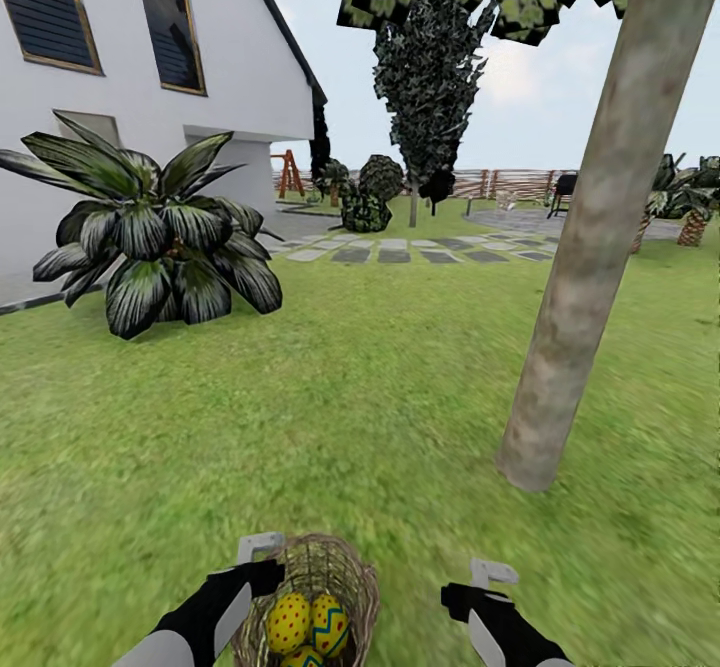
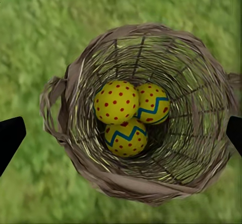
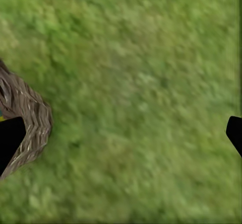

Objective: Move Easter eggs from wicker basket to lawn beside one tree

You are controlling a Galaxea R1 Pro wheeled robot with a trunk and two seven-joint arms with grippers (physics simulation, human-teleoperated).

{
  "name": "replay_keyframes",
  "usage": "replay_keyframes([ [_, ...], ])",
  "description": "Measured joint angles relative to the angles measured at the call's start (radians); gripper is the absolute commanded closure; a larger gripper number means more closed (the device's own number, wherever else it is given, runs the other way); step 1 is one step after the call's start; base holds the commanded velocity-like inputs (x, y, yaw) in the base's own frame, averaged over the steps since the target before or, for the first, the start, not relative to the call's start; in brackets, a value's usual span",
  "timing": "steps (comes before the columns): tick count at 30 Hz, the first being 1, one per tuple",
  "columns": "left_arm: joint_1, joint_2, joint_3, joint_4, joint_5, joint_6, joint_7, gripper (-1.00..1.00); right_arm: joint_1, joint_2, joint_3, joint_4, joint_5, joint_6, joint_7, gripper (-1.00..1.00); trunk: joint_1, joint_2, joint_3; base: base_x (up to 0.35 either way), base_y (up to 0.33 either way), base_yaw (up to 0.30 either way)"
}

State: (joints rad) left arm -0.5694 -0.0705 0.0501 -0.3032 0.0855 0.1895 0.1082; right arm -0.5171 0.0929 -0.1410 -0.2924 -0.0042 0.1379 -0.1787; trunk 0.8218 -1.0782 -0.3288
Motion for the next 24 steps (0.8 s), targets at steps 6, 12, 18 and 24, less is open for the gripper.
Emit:
replay_keyframes([
  [6,0.002,0.003,0.002,-0.007,0.005,0.0,-0.001,-1.0,0.007,0.0,0.001,0.0,0.0,-0.002,0.0,-1.0,0.0,0.0,0.001,0.006,0.0,-0.023],
  [12,0.002,0.004,0.001,-0.009,0.005,-0.001,-0.001,-1.0,0.008,0.001,0.001,0.0,0.0,-0.002,0.0,-1.0,0.0,0.0,0.001,0.087,0.0,-0.003],
  [18,0.002,0.004,-0.001,-0.01,0.005,-0.012,0.0,-1.0,0.009,0.003,0.001,0.0,0.0,-0.002,0.0,-1.0,0.0,0.0,0.001,0.017,-0.023,0.0],
  [24,0.002,0.004,-0.002,-0.011,0.005,-0.013,0.006,-1.0,0.009,0.003,0.001,0.0,0.0,-0.002,0.0,-1.0,0.0,0.0,0.001,0.002,-0.159,0.0],
])
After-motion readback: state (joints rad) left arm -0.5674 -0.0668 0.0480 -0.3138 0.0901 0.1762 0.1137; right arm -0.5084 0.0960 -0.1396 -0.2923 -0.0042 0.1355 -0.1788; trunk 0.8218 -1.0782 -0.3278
